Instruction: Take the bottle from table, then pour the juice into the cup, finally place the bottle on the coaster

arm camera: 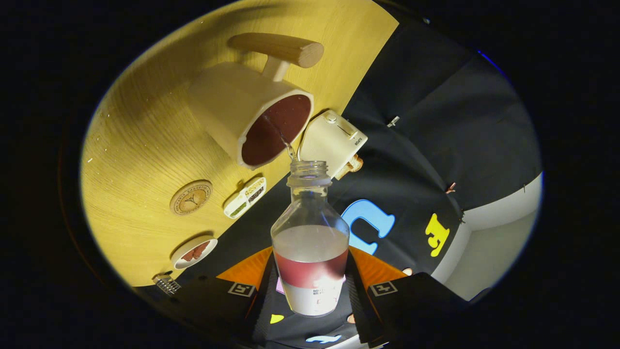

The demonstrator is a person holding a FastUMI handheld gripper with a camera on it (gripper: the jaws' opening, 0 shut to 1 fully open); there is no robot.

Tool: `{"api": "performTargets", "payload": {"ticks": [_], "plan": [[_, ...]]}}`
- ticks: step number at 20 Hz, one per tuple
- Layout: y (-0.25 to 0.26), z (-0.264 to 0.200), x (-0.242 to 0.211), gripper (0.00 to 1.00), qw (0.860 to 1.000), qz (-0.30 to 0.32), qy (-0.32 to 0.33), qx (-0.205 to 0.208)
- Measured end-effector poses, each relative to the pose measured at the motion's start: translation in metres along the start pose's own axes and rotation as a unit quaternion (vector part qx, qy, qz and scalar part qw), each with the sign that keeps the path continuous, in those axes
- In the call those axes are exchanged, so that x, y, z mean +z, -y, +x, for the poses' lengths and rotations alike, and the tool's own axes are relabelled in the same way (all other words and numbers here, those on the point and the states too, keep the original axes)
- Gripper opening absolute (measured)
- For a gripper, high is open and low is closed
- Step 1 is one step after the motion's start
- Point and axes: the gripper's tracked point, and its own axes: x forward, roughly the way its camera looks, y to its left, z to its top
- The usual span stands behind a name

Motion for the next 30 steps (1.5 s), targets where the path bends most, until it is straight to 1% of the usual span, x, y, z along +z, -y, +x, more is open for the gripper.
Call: {"api": "performTargets", "payload": {"ticks": [2,4,9,14,15,17,20,22,23,25,27,28,30], "plan": [[0.004,0.001,0.002,0.7,1.0,-0.016,0.008,-0.006],[0.006,0.003,0.002,0.7,1.0,-0.016,0.008,0.0],[0.01,0.004,0.004,0.7,0.999,-0.028,0.013,-0.015],[0.007,0.003,0.004,0.7,1.0,-0.023,0.011,-0.004],[0.005,0.002,0.003,0.7,1.0,-0.011,0.007,0.004],[-0.007,-0.001,-0.002,0.7,0.999,0.037,-0.014,0.033],[-0.026,-0.013,-0.001,0.71,0.988,0.128,-0.051,0.063],[-0.033,-0.024,0.003,0.7,0.975,0.194,-0.072,0.08],[-0.032,-0.028,0.003,0.7,0.965,0.232,-0.083,0.088],[-0.031,-0.029,0.007,0.71,0.938,0.316,-0.105,0.101],[-0.037,-0.035,0.011,0.71,0.901,0.4,-0.124,0.11],[-0.037,-0.041,0.013,0.71,0.88,0.443,-0.128,0.113],[-0.033,-0.046,0.013,0.71,0.83,0.53,-0.138,0.103]]}}
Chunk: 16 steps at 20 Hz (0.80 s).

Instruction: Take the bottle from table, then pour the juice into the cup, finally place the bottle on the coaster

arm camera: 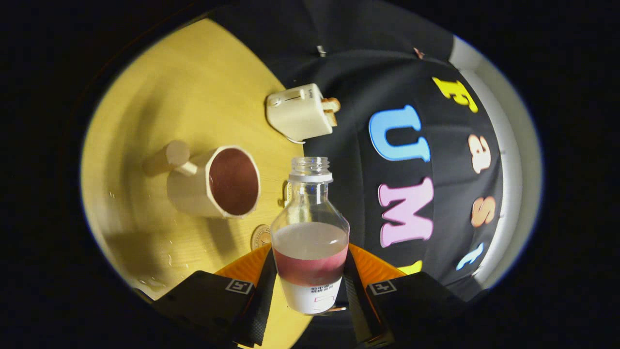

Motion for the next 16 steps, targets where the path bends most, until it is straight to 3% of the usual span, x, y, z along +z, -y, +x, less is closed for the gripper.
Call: {"api": "performTargets", "payload": {"ticks": [2,4,8,11,16], "plan": [[0.005,-0.006,-0.003,0.71,0.995,0.104,0.003,0.001],[0.005,-0.009,-0.006,0.71,0.98,0.197,0.006,0.014],[0.016,-0.012,-0.004,0.71,0.95,0.31,0.023,0.035],[0.023,-0.014,0.002,0.71,0.914,0.4,0.046,0.052],[0.081,-0.012,0.017,0.72,0.856,0.504,0.117,0.008]]}}
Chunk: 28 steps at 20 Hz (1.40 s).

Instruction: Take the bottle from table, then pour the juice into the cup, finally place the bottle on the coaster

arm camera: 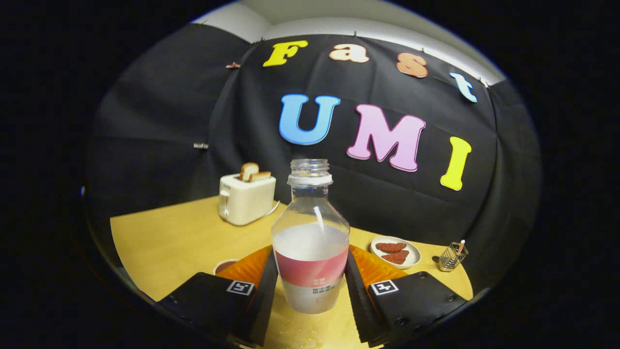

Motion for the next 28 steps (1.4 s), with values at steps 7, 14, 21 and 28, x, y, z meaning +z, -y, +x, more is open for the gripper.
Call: {"api": "performTargets", "payload": {"ticks": [7,14,21,28], "plan": [[0.054,0.062,0.031,0.72,0.996,0.053,0.055,-0.053],[0.069,0.11,-0.025,0.72,0.995,0.072,0.028,-0.059],[0.074,0.137,-0.088,0.73,0.996,0.064,-0.005,-0.059],[0.069,0.151,-0.123,0.73,0.996,0.071,-0.028,-0.052]]}}
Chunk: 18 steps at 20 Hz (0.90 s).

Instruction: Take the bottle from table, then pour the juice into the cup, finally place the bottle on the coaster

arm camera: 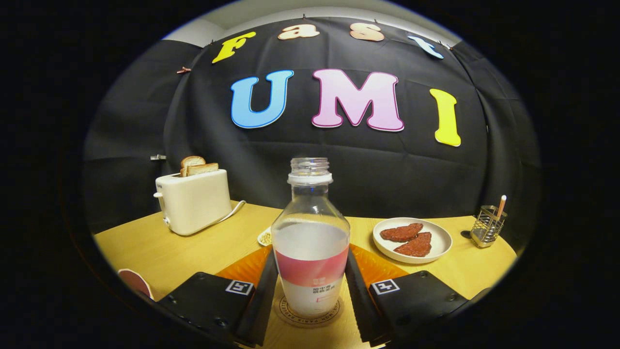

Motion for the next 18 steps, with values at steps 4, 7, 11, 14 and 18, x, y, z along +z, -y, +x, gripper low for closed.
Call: {"api": "performTargets", "payload": {"ticks": [4,7,11,14,18], "plan": [[-0.001,0.004,-0.003,0.73,1.0,-0.003,0.003,-0.002],[0.002,0.007,-0.007,0.74,1.0,-0.008,0.0,-0.007],[0.003,0.006,-0.009,0.74,1.0,-0.003,0.0,-0.005],[0.004,0.007,-0.014,0.78,1.0,0.009,-0.009,-0.006],[0.003,0.002,-0.019,0.97,0.999,0.034,-0.028,-0.011]]}}
